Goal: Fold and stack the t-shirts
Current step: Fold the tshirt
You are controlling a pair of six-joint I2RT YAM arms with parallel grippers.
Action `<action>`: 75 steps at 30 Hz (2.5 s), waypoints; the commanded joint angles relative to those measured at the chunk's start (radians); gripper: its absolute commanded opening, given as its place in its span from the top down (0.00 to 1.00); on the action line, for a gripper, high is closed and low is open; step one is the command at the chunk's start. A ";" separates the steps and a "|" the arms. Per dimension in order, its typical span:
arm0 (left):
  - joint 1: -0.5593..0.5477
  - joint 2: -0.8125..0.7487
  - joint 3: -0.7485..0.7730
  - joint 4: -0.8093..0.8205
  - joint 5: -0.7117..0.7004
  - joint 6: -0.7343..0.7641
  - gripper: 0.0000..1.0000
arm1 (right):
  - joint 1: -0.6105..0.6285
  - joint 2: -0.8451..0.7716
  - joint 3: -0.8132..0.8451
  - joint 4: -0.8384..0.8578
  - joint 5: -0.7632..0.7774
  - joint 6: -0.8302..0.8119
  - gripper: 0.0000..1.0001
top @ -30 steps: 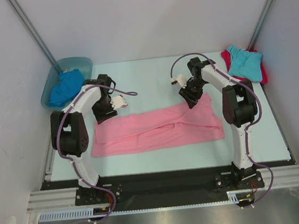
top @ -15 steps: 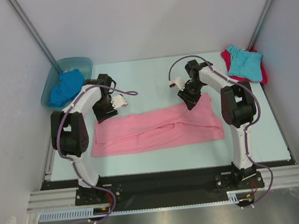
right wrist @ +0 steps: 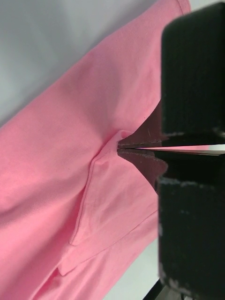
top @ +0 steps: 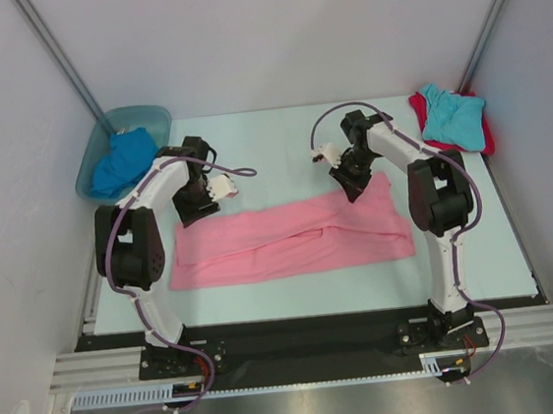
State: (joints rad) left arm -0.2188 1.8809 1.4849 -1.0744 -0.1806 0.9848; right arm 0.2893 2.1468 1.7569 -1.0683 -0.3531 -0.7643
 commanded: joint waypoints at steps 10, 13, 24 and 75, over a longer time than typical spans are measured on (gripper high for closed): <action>-0.010 0.007 0.035 0.014 -0.031 0.015 0.36 | 0.070 -0.171 0.078 -0.232 -0.004 -0.164 1.00; -0.011 0.021 0.052 0.014 -0.034 0.021 0.36 | 0.077 -0.180 0.107 -0.309 -0.014 -0.200 1.00; -0.011 0.060 0.127 0.013 -0.065 0.060 0.36 | 0.128 -0.216 0.049 -0.447 0.039 -0.322 1.00; -0.056 -0.217 -0.451 -0.021 0.122 0.373 0.44 | 0.149 -0.016 0.320 -0.389 0.080 -0.138 1.00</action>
State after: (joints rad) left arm -0.2741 1.6531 1.0424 -1.0786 -0.0994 1.3293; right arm 0.4431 2.1231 2.0254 -1.3407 -0.2790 -0.9154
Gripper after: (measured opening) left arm 0.553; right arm 0.009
